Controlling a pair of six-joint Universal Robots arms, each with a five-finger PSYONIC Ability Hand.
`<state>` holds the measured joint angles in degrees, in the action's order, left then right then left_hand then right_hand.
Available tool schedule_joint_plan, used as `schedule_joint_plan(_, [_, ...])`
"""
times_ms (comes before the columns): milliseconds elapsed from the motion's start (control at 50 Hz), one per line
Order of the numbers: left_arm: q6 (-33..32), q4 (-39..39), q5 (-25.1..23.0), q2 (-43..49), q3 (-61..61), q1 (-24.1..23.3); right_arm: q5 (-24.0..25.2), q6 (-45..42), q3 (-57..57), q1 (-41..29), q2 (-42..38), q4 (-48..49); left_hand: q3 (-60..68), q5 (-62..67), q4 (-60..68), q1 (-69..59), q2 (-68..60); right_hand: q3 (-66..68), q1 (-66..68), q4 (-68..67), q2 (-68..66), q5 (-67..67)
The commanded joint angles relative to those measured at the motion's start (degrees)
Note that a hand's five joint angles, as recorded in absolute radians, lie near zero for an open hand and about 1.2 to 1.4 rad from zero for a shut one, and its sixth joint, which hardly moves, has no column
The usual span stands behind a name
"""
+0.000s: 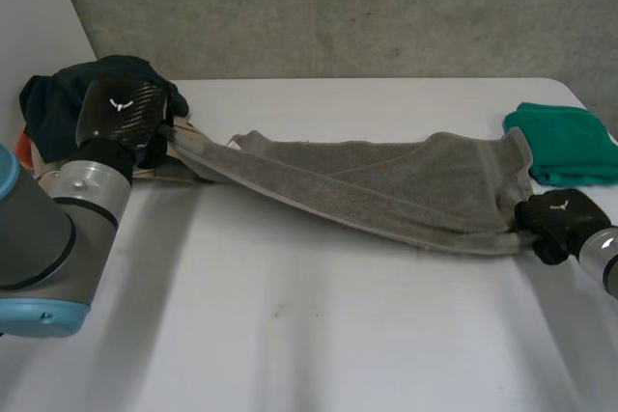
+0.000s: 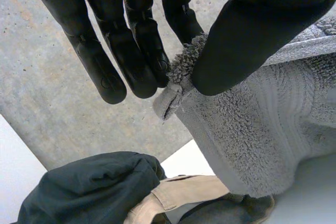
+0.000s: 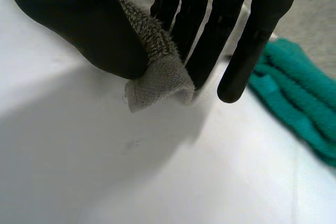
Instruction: Fold the laundry.
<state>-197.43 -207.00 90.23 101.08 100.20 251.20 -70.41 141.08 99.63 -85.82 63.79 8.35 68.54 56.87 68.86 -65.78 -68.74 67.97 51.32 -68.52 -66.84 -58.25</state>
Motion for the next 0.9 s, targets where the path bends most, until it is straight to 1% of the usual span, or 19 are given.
schedule_joint_plan(20, [-0.76, 10.1, -0.15, -7.02, -0.01, 1.4, -3.33, -2.73, -1.19, 0.47, 14.23, -13.15, 11.46, 13.13, 11.14, -14.22, -11.26, 12.03, 28.68, -11.48, -13.16, -11.75])
schedule_joint_plan(80, [-1.9, 16.0, -0.23, -10.19, 0.52, 2.1, -4.13, -6.95, -2.24, 1.26, 19.34, -23.26, 11.46, 13.13, 11.14, -14.22, -11.26, 12.03, 28.68, -11.48, -13.16, -11.75])
schedule_joint_plan(100, [-3.55, 20.89, -0.23, -12.12, 0.78, 2.63, -4.21, -8.01, -2.33, 1.88, 20.48, -25.72, 11.46, 13.13, 11.14, -14.22, -11.26, 12.03, 28.68, -11.48, -13.16, -11.75])
schedule_joint_plan(140, [-6.54, 26.27, -0.23, -13.8, 1.04, 3.16, -4.48, -11.43, -2.42, 4.25, 22.95, -32.14, 11.46, 13.13, 11.14, -14.22, -11.26, 12.03, 28.68, -11.48, -13.16, -11.75])
schedule_joint_plan(160, [-8.3, 29.35, -0.23, -14.59, 1.31, 3.33, -4.56, -12.66, -2.33, 5.04, 23.57, -34.17, 11.46, 13.13, 11.14, -14.22, -11.26, 12.03, 28.68, -11.48, -13.16, -11.75])
schedule_joint_plan(180, [-11.97, 34.86, -0.23, -16.08, 2.44, 3.86, -4.74, -13.98, -2.16, 5.83, 24.27, -36.01, 11.46, 13.13, 11.14, -14.22, -11.26, 12.03, 28.68, -11.48, -13.16, -11.75])
schedule_joint_plan(220, [-15.77, 39.9, -0.32, -17.67, 3.85, 4.21, -4.92, -17.85, -1.63, 7.24, 25.76, -41.03, 11.46, 13.13, 11.14, -14.22, -11.26, 12.03, 28.68, -11.48, -13.16, -11.75])
schedule_joint_plan(240, [-19.27, 44.36, -0.58, -19.33, 5.51, 3.95, -4.92, -19.17, -1.46, 7.59, 26.2, -42.26, 11.46, 13.13, 11.14, -14.22, -11.26, 12.03, 28.68, -11.48, -13.16, -11.75])
schedule_joint_plan(300, [-22.28, 46.6, -1.98, -20.31, 7.8, 3.34, -4.3, -23.65, -0.23, 8.12, 27.61, -45.69, 11.46, 13.13, 11.14, -14.22, -11.26, 12.03, 28.68, -11.48, -13.16, -11.75])
schedule_joint_plan(380, [-21.5, 43.19, -5.15, -19.87, 8.87, 3.42, -4.13, -24.46, 0.39, 7.77, 27.53, -44.56, 11.46, 13.13, 11.14, -14.22, -11.26, 12.03, 28.68, -11.48, -13.16, -11.75])
schedule_joint_plan(440, [-20.36, 38.19, -7.0, -16.29, 8.34, 3.34, -4.13, -21.39, 0.39, 7.24, 25.51, -40.0, 11.46, 13.13, 11.14, -14.22, -11.26, 12.03, 28.68, -11.48, -13.16, -11.75])
schedule_joint_plan(520, [-19.83, 32.21, -6.92, -9.09, 4.93, 2.46, -4.74, -15.85, -1.1, 5.32, 18.84, -31.22, 11.46, 13.13, 11.14, -14.22, -11.26, 12.03, 28.68, -11.48, -13.16, -11.75])
schedule_joint_plan(540, [-19.74, 31.41, -6.91, -7.93, 3.87, 1.93, -5.0, -14.36, -2.23, 4.09, 15.52, -28.07, 11.46, 13.13, 11.14, -14.22, -11.26, 12.03, 28.68, -11.48, -13.16, -11.75])
schedule_joint_plan(640, [-18.52, 27.27, -6.83, 0.42, -2.63, 0.17, -7.63, -10.83, -7.68, -0.4, 6.97, -22.77, 11.46, 13.13, 11.14, -14.22, -11.26, 12.03, 28.68, -11.48, -13.16, -11.75])
schedule_joint_plan(680, [-17.99, 25.17, -6.3, 4.99, -6.33, -0.36, -9.3, -10.13, -9.88, -1.89, 4.42, -21.97, 11.46, 13.13, 11.14, -14.22, -11.26, 12.03, 28.68, -11.48, -13.16, -11.75])
schedule_joint_plan(720, [-17.64, 23.93, -5.25, 7.89, -8.79, -0.27, -12.38, -9.51, -14.36, -3.74, 0.56, -20.65, 11.46, 13.13, 11.14, -14.22, -11.26, 12.03, 28.68, -11.48, -13.16, -11.75])
schedule_joint_plan(780, [-17.72, 22.18, -1.74, 13.6, -13.71, -0.62, -15.71, -9.42, -19.88, -5.41, -4.62, -18.9, 11.46, 13.13, 11.14, -14.22, -11.26, 12.03, 28.68, -11.48, -13.16, -11.75])
schedule_joint_plan(820, [-17.72, 21.56, 0.8, 17.72, -17.47, -1.4, -16.43, -9.42, -22.36, -5.85, -6.91, -18.02, 11.46, 13.13, 11.14, -14.22, -11.26, 12.03, 28.68, -11.48, -13.16, -11.75])
schedule_joint_plan(900, [-18.07, 21.29, 3.27, 23.35, -23.02, -2.64, -17.05, -9.42, -27.72, -6.64, -11.49, -16.0, 11.46, 13.13, 11.14, -14.22, -11.26, 12.03, 28.68, -11.48, -13.16, -11.75])
